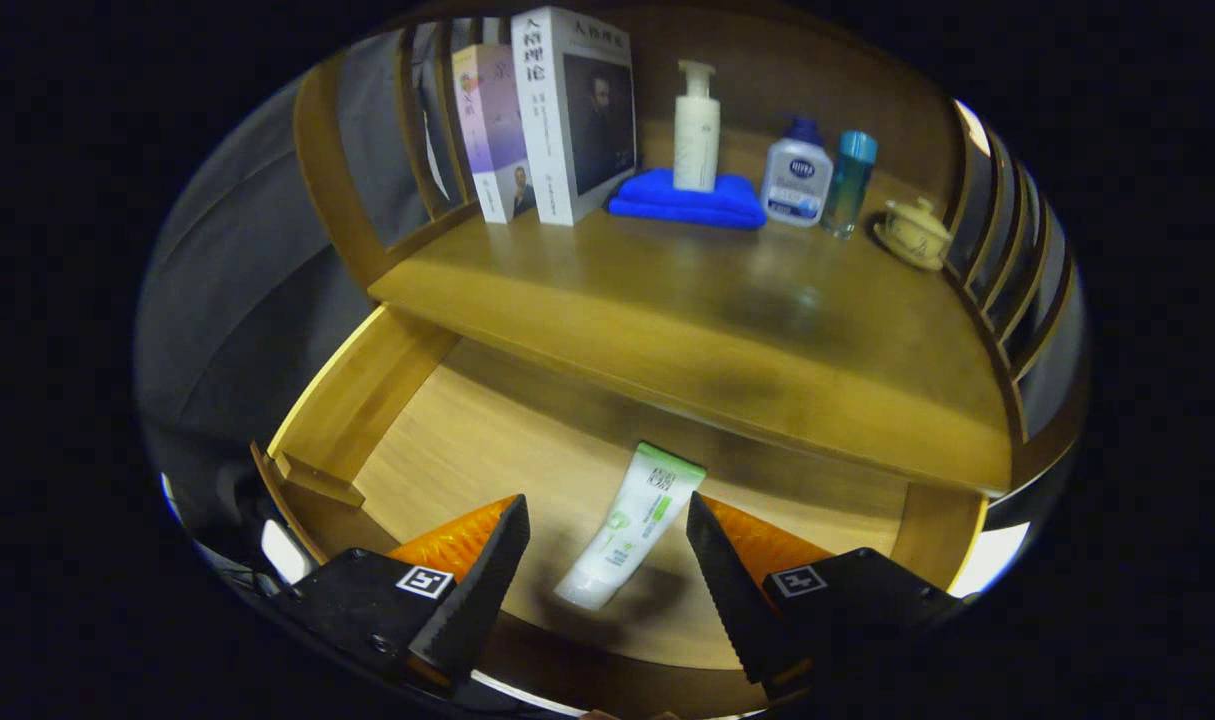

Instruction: Pull open the drawer, take out the items inside it, and place them on the countertop above the cabinet.

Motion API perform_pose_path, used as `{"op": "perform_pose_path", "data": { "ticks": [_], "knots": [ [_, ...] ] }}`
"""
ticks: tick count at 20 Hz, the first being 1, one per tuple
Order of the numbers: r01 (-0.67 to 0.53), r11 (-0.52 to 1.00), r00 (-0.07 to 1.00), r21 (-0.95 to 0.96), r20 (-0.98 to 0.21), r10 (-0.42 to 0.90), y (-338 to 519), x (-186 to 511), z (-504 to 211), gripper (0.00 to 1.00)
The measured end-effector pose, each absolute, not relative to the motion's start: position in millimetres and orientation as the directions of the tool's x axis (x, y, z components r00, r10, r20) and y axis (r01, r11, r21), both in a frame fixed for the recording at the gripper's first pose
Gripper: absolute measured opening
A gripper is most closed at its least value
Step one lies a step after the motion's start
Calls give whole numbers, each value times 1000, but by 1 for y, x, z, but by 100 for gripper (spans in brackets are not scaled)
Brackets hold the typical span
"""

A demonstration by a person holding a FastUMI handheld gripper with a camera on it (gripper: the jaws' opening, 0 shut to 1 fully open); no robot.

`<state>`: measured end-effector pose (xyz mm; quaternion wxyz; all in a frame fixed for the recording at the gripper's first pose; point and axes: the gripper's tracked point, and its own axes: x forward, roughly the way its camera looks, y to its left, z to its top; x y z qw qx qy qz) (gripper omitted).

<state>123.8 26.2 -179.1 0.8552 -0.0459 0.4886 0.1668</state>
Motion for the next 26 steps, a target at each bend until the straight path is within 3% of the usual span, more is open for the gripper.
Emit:
{"op": "perform_pose_path", "data": {
  "ticks": [11, 13, 15, 17, 18, 19, 21, 23, 26],
  "knots": [
    [-223, 960, 244, 172, -943, 226, 22, 122, -232, 96],
    [-201, 964, 211, 175, -953, 217, 22, 120, -241, 89],
    [-193, 971, 174, 140, -969, 174, 19, 119, -248, 89],
    [-183, 973, 148, 142, -974, 170, 20, 118, -252, 74],
    [-180, 970, 141, 163, -972, 189, 27, 116, -255, 61],
    [-183, 968, 133, 172, -971, 198, 30, 113, -254, 56],
    [-207, 961, 138, 185, -967, 215, 39, 109, -252, 54],
    [-277, 942, 129, 192, -964, 235, 45, 99, -250, 44],
    [-357, 919, 160, 166, -959, 235, 50, 93, -243, 44]
  ]
}}
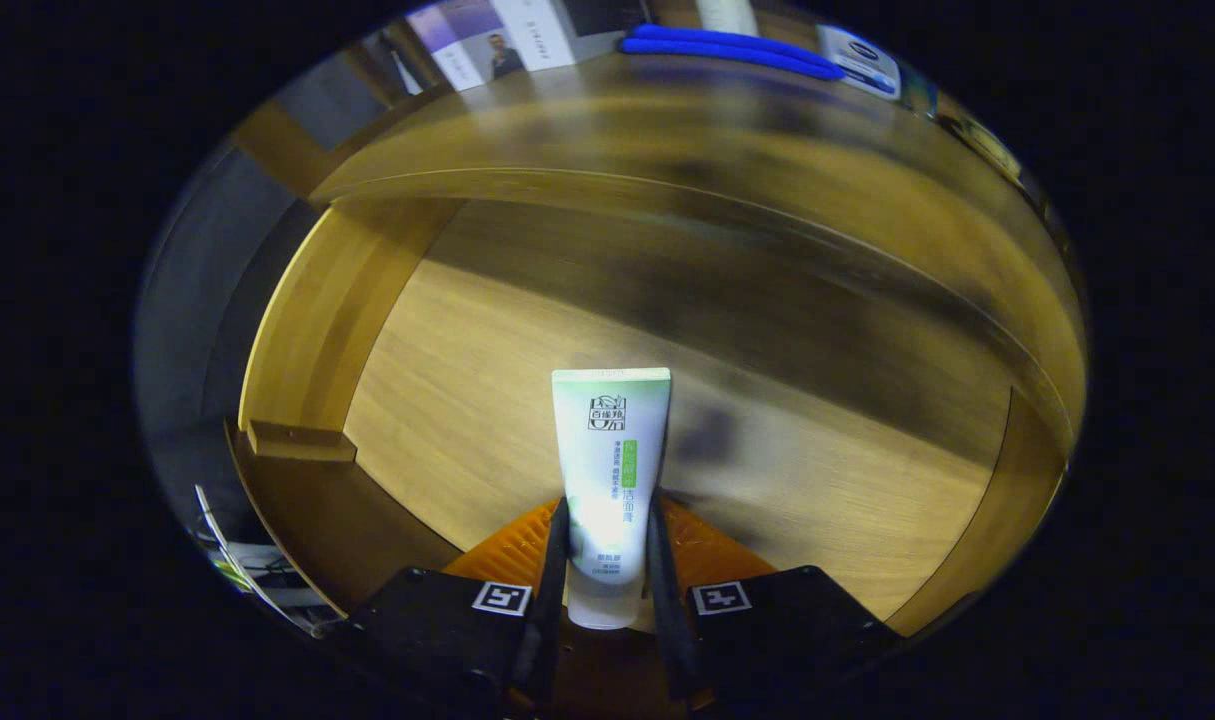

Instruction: Pull open the drawer, take out the items inside it, and place them on the countertop above the cabinet.

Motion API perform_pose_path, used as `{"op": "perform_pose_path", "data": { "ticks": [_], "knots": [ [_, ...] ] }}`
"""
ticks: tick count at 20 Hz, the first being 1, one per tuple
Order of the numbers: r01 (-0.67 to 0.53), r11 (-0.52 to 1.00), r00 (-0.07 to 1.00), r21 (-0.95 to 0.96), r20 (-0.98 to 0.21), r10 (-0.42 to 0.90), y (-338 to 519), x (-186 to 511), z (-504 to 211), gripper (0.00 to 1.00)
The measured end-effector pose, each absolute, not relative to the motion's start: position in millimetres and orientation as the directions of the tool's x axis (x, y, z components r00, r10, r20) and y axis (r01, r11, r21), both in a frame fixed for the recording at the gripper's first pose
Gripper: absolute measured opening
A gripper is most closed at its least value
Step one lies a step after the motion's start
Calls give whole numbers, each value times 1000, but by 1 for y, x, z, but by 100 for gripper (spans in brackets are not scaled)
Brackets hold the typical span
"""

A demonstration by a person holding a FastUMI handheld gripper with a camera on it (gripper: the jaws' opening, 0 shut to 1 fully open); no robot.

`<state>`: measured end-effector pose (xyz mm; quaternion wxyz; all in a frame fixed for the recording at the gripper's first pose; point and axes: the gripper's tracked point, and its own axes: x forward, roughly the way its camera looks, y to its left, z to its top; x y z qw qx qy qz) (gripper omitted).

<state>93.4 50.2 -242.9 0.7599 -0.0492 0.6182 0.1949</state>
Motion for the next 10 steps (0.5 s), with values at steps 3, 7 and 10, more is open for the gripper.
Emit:
{"op": "perform_pose_path", "data": {
  "ticks": [3, 7, 10],
  "knots": [
    [-385, 911, 217, 148, -945, 245, 46, 94, -223, 44],
    [-406, 902, 291, 148, -914, 281, 41, 88, -195, 44],
    [-388, 902, 349, 191, -875, 336, 35, 86, -162, 44]
  ]
}}
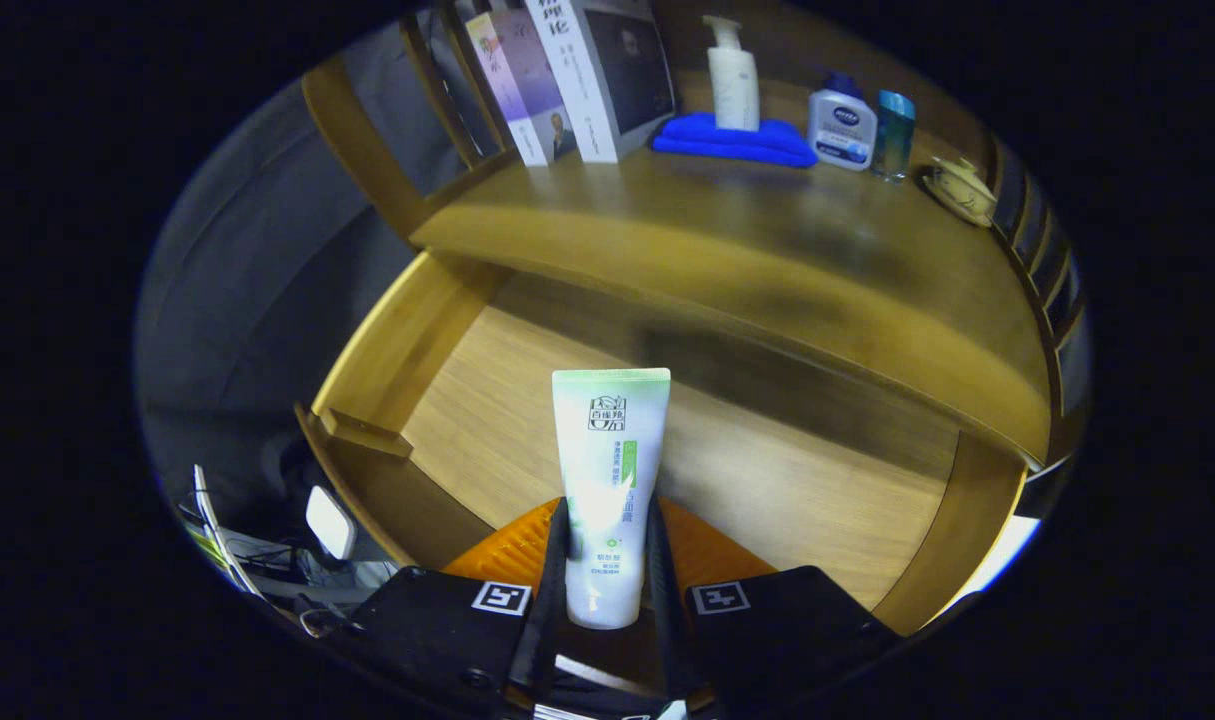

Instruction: Pull open the drawer, take out the items inside it, and place them on the countertop above the cabinet.

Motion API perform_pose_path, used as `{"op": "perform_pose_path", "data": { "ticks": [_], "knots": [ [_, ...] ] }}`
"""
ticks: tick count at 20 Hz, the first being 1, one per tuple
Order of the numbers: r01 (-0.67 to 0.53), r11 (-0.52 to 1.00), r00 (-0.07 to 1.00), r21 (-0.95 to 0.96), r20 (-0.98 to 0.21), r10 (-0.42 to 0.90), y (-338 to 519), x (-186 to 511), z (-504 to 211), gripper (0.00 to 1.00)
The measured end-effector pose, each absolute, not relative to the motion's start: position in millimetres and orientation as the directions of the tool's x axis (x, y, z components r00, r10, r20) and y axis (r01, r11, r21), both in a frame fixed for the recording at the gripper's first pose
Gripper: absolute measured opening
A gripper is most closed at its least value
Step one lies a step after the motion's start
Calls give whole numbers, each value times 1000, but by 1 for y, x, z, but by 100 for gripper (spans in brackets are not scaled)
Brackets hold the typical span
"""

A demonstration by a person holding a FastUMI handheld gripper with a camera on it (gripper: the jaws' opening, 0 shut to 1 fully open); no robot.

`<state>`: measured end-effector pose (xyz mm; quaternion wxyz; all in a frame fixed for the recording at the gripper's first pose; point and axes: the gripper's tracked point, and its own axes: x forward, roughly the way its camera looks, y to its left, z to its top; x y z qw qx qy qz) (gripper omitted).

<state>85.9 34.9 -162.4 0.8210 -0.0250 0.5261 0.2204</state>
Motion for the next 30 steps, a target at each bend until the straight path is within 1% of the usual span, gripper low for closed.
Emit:
{"op": "perform_pose_path", "data": {
  "ticks": [6, 9, 12, 17, 19, 30],
  "knots": [
    [-338, 903, 455, 264, -794, 403, 19, 99, -94, 44],
    [-308, 916, 523, 257, -759, 389, 7, 123, -66, 44],
    [-265, 929, 575, 260, -730, 368, 1, 149, -54, 44],
    [-146, 916, 617, 375, -689, 380, 3, 197, -47, 44],
    [-92, 912, 632, 400, -684, 364, 2, 216, -49, 44],
    [55, 930, 629, 364, -736, 250, -7, 267, -94, 45]
  ]
}}
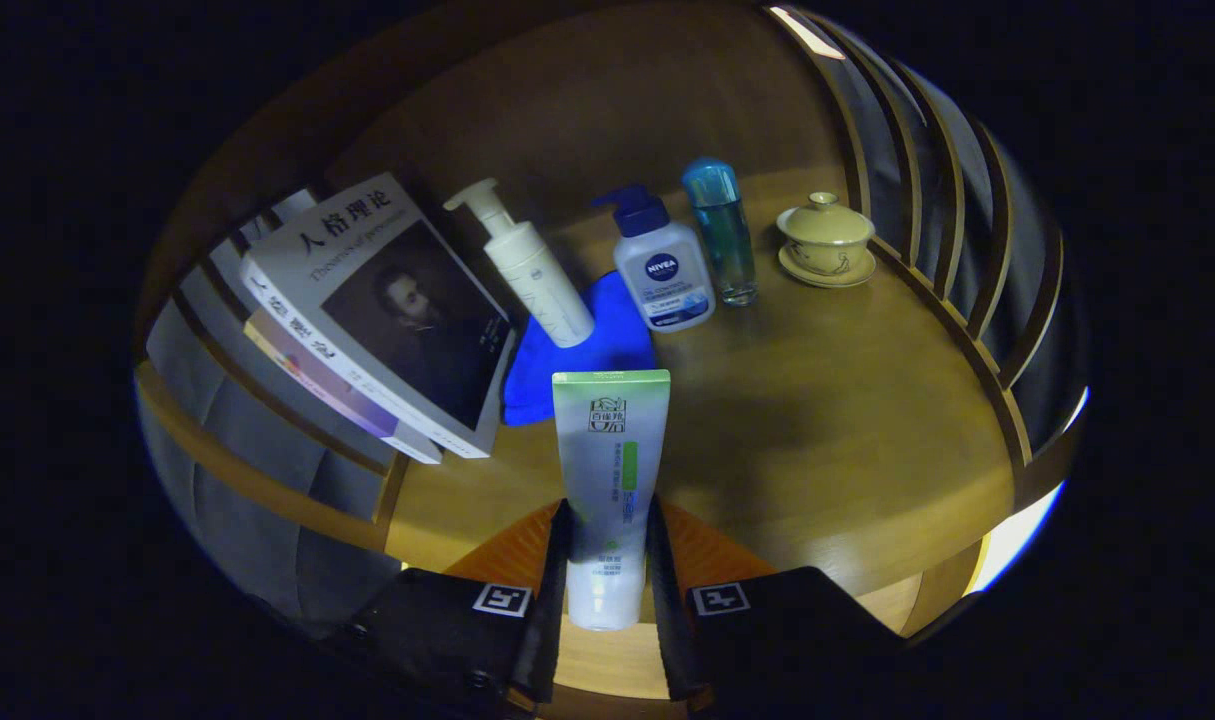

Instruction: Pull open the drawer, take out the items inside it, and place them on the countertop above the cabinet.

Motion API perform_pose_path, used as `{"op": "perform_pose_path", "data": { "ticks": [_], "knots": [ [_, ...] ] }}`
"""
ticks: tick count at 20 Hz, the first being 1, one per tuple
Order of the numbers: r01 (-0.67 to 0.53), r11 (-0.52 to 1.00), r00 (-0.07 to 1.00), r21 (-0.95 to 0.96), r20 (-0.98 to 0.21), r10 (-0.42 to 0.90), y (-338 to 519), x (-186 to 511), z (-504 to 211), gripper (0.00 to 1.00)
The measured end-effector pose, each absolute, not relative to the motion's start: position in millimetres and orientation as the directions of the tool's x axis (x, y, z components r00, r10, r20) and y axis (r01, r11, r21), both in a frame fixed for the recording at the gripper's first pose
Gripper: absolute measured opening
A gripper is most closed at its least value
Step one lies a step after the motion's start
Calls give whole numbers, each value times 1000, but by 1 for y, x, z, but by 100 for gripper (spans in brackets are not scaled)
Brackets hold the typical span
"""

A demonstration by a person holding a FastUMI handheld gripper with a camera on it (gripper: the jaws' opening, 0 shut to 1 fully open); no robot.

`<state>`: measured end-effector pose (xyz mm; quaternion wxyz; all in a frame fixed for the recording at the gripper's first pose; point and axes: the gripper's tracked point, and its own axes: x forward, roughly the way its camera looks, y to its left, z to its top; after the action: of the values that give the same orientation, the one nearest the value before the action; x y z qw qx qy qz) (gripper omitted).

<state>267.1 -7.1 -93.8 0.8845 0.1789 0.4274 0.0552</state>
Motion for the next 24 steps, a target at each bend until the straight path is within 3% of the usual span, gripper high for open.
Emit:
{"op": "perform_pose_path", "data": {
  "ticks": [6, 13, 15, 16, 24],
  "knots": [
    [147, 909, 631, 390, -745, 218, -15, 275, -120, 48],
    [157, 901, 676, 404, -710, 200, -19, 273, -115, 62],
    [167, 908, 708, 385, -687, 161, -27, 266, -112, 90],
    [167, 916, 727, 364, -674, 135, -30, 262, -112, 98],
    [41, 971, 915, 235, -400, 58, -15, 197, -60, 98]
  ]
}}
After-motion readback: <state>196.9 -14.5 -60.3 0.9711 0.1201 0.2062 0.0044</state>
